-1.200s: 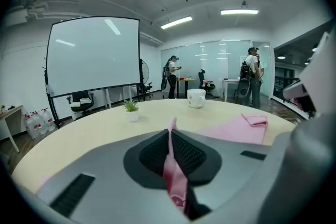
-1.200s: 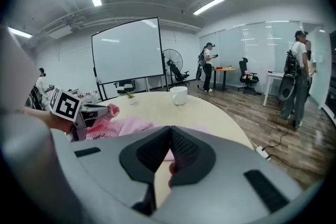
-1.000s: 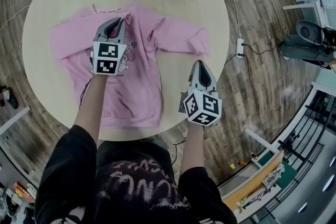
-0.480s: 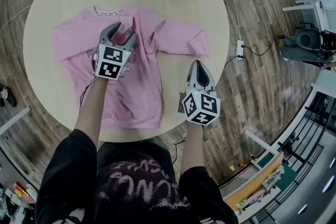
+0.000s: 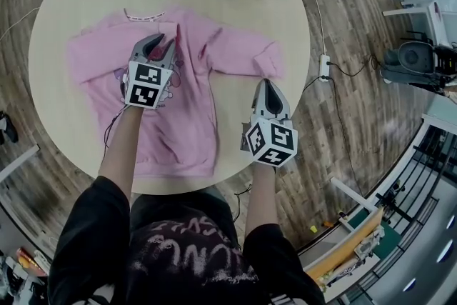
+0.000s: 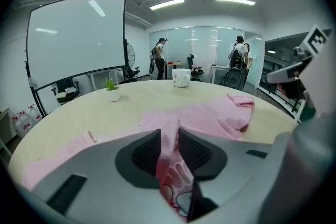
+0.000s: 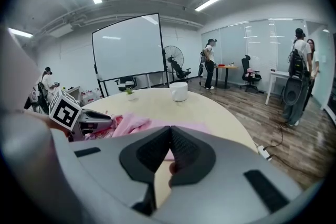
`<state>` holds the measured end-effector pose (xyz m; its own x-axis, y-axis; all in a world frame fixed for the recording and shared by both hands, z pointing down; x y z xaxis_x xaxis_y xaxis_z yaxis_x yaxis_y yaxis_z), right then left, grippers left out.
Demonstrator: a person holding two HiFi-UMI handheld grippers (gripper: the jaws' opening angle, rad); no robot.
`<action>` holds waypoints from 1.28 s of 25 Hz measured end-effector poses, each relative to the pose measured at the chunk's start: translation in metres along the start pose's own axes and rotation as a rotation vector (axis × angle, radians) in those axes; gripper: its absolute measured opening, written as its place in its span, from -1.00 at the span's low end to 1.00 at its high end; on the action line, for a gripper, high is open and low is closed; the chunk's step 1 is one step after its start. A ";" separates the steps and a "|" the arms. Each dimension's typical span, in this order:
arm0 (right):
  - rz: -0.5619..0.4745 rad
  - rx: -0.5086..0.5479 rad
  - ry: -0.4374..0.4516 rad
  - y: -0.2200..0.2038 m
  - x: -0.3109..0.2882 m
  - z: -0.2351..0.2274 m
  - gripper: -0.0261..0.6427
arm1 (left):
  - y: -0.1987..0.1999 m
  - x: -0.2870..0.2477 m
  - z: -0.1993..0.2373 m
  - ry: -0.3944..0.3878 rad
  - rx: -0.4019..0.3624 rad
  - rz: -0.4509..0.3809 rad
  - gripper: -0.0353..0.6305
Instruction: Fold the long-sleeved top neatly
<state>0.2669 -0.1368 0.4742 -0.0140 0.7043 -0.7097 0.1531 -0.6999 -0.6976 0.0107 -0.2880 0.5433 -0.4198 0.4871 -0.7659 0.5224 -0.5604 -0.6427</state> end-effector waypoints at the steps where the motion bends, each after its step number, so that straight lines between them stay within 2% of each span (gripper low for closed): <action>1: 0.002 -0.002 -0.001 0.000 -0.001 -0.002 -0.91 | -0.001 -0.001 0.000 0.008 0.000 0.002 -0.58; 4: 0.013 0.011 -0.002 0.002 -0.007 -0.008 -0.91 | -0.005 -0.005 0.000 0.019 0.013 0.018 -0.66; 9: 0.033 0.031 0.003 0.004 -0.021 -0.016 -0.91 | -0.009 -0.014 -0.001 0.019 -0.004 0.049 -0.67; 13: 0.041 0.039 0.019 0.002 -0.031 -0.020 -0.87 | -0.007 -0.004 -0.001 0.025 0.017 0.042 -0.64; 17: 0.049 0.066 0.051 0.002 -0.038 -0.020 -0.71 | -0.003 0.014 0.000 0.039 0.021 0.013 -0.51; 21: 0.088 0.122 0.057 -0.004 -0.046 -0.025 -0.38 | -0.003 0.035 0.001 0.061 0.040 -0.011 -0.51; 24: 0.097 0.127 0.050 -0.005 -0.050 -0.035 -0.29 | -0.004 0.050 -0.001 0.074 0.050 -0.031 -0.51; 27: 0.108 0.139 0.059 -0.004 -0.054 -0.041 -0.16 | -0.003 0.070 -0.006 0.076 0.101 -0.081 -0.55; 30: 0.135 0.177 0.072 -0.007 -0.058 -0.045 -0.06 | -0.005 0.098 -0.005 0.089 0.206 -0.156 -0.76; 32: 0.152 0.206 0.075 -0.009 -0.060 -0.047 -0.01 | -0.006 0.120 -0.004 0.116 0.231 -0.198 -0.85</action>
<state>0.3127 -0.1675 0.5276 0.0680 0.5911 -0.8037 -0.0562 -0.8021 -0.5946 -0.0397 -0.2233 0.4553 -0.4022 0.6677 -0.6264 0.2511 -0.5775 -0.7768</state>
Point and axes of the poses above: the fingertips, and each gripper's own axes: x backward along the fingers, z to its left, y out of its top, the point moved 5 cm from there along x, backward along the fingers, and after that the axes turned 14 degrees about z, right-handed, at the moved point
